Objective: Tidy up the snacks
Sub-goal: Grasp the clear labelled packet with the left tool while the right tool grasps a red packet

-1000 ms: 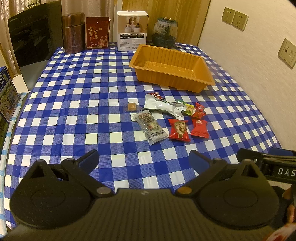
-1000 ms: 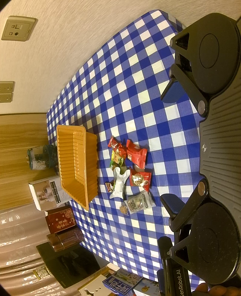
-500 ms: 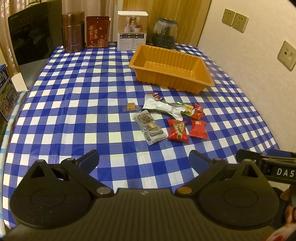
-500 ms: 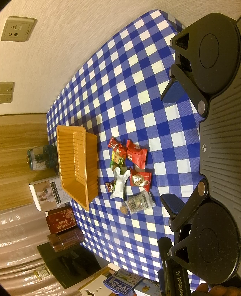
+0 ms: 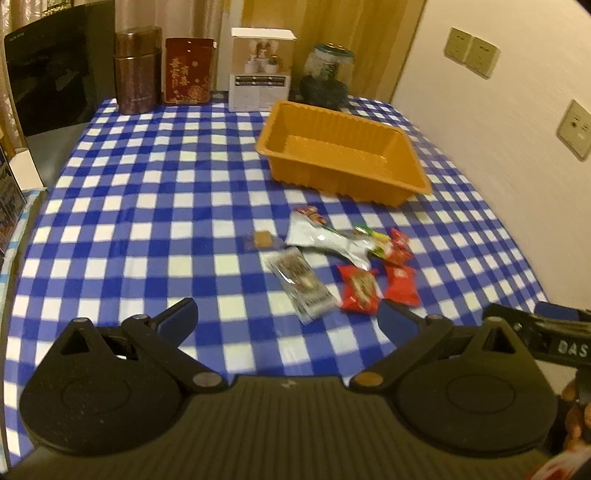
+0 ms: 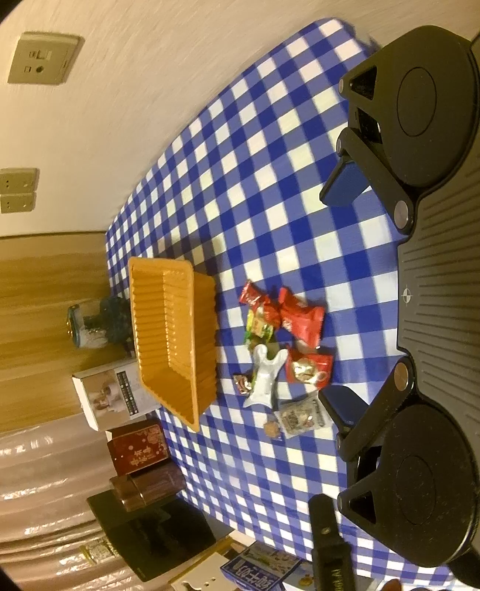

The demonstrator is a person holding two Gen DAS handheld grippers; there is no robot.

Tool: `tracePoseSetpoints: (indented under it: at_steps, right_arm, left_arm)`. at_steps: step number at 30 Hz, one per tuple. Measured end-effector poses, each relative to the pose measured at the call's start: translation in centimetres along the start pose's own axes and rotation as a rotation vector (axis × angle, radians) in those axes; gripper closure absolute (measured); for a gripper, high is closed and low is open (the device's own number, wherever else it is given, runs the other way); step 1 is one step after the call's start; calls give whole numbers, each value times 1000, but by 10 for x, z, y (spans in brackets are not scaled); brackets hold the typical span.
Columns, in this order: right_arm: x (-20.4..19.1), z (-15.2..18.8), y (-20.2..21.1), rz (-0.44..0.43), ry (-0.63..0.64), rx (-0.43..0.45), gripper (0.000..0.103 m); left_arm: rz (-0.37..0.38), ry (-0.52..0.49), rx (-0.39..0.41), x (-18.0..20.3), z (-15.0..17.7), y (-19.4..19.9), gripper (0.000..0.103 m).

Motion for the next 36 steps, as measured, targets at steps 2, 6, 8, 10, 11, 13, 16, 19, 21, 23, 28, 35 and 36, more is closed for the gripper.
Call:
tracePoseSetpoints:
  at_steps: [2,6,8,10,11,13,16,19,21,23,28,35,36]
  right_arm:
    - [-1,-3,-10,-14,0,9,0]
    - [1,-7,-34,-29,3,22,16]
    - [3,-6,-49,-36,-15,4,20]
    - [6,-5,-63,-31,-23,-4,23]
    - [6,-4,-69,-32,-26,-6,26]
    - [7,-4,-81,-43,-33,-10,30]
    - [6,-6,-96,-60,-46,-13,34]
    - [4,-7,-111,-57,-44,-26,40]
    - [5,-6,-120,-50,-50,-38,45]
    - [5,-5,-128,-52,-61,-53,47]
    - [4,-1,-140,-37,-50,-80,57]
    - [8,2,-137,-9,-23,-82,70]
    - [9,2,-136,-5,-24,-80,70]
  left_arm:
    - [-10,1,-7,-7,-5,-12,1]
    - [-26,-12,-12,-17,-9,-38,1]
    - [-35,-9,-10,-19,-10,-51,1]
    - [-27,-1,-17,-21,-9,-64,5]
    - [-25,2,-23,-22,-9,-71,5]
    - [-18,8,-29,-22,-9,-82,7]
    - [14,15,-43,-18,-10,-96,13]
    - [17,15,-45,-14,-11,-107,14]
    - [19,15,-45,-12,-11,-114,15]
    - [18,15,-45,-11,-10,-119,15]
    - [28,0,-57,-2,-9,-131,15]
    - [31,-45,-65,7,-6,-142,21]
    - [26,-62,-65,7,-5,-142,22]
Point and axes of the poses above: each gripper's, at about its wrist camera, not at the fingertips, and y roughly against the way its jaws point, x to its right, z to its underside, the point moved 9 cm from there along -y, roughly the way its jaws point, and after that the axes turned 4 degrees about -z, right-handed, at the moved point
